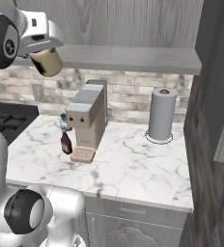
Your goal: Pick the mayonnaise and ketchup from the counter and place them in the cabinet.
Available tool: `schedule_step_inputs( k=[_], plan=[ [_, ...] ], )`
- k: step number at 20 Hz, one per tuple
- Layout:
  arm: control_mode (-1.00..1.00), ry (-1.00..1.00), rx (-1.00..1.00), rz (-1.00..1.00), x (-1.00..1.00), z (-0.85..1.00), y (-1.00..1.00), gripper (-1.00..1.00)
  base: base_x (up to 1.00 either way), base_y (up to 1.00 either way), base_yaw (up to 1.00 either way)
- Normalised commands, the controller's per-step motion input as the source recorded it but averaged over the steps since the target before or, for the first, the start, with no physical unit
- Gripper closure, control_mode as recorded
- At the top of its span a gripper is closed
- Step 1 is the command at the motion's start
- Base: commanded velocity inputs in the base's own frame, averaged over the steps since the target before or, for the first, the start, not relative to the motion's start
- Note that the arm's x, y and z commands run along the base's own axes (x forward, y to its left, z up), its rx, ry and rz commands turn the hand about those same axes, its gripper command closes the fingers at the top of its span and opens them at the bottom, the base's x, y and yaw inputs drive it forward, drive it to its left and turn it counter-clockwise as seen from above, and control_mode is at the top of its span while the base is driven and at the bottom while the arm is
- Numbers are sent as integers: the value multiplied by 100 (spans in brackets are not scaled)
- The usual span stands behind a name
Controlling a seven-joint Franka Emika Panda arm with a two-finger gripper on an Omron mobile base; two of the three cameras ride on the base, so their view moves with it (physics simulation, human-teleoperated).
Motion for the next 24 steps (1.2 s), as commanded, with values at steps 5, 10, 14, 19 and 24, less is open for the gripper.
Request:
schedule_step_inputs(
  k=[5, 10, 14, 19, 24],
  plan=[
    [-100, 0, 0, 0, 41, 0, -10, 100, 0, 0, 0],
    [-100, 0, 0, 0, 41, 0, -2, 100, 0, 0, 0],
    [-100, 0, 0, 0, 44, 0, 0, 100, 0, 0, 0],
    [-100, 0, 0, 0, 44, 0, 0, 100, 0, 0, 0],
    [-100, 0, 0, 0, 38, -1, 0, 100, 0, 0, 0]
  ],
)
